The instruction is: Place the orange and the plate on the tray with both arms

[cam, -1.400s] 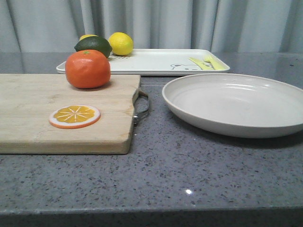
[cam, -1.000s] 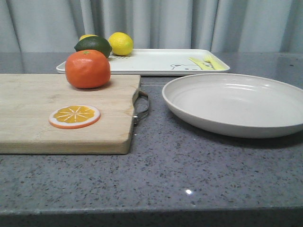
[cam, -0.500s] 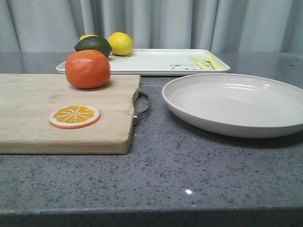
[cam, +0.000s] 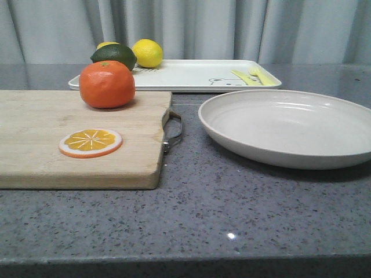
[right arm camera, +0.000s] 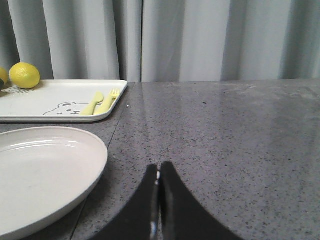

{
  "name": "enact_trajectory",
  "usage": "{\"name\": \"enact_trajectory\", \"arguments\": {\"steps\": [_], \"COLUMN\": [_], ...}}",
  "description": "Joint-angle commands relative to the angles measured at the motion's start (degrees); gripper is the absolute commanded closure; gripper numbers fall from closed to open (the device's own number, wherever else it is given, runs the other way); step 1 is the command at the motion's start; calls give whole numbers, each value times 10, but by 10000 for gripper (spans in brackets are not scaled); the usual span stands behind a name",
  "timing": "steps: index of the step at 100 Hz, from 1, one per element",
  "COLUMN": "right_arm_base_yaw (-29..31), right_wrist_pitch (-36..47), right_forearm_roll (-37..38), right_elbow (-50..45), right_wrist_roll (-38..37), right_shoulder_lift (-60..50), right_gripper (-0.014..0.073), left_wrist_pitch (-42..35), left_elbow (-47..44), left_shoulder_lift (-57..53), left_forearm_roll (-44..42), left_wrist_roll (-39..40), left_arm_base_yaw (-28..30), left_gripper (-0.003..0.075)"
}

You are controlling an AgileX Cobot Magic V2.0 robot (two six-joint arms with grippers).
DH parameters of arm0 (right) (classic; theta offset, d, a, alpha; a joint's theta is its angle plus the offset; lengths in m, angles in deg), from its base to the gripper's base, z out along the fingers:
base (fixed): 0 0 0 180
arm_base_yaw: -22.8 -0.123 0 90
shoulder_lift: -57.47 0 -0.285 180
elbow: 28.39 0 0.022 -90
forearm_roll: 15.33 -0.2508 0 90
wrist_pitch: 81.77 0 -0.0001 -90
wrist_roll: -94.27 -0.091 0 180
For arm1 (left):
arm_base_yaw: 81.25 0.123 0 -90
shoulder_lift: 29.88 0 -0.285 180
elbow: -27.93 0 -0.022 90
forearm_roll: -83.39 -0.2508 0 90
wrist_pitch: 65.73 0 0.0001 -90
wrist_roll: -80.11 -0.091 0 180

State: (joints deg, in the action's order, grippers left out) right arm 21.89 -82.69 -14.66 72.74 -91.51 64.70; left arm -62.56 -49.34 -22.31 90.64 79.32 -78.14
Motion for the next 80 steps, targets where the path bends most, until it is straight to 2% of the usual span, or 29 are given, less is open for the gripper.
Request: {"name": "enact_trajectory", "arguments": {"steps": [1, 35, 80], "right_arm_base_yaw": [-3, -3, -3], "right_wrist_pitch": [35, -47, -58], "right_forearm_roll": [1, -7, -7], "right_elbow": [27, 133, 249], "right_wrist_roll": [-4, -4, -4], "right_shoulder_lift": [-4, 88, 271], "right_gripper": [654, 654, 654], "left_wrist_pitch": [-43, -32, -28], "left_elbow": [5, 104, 258], "left_shoulder_lift": [-12, 87, 305], "left_forearm_roll": [12, 12, 12], "left_wrist_roll": [4, 4, 4], "left_arm_base_yaw": [0, 0, 0], "left_gripper": [739, 739, 739]}}
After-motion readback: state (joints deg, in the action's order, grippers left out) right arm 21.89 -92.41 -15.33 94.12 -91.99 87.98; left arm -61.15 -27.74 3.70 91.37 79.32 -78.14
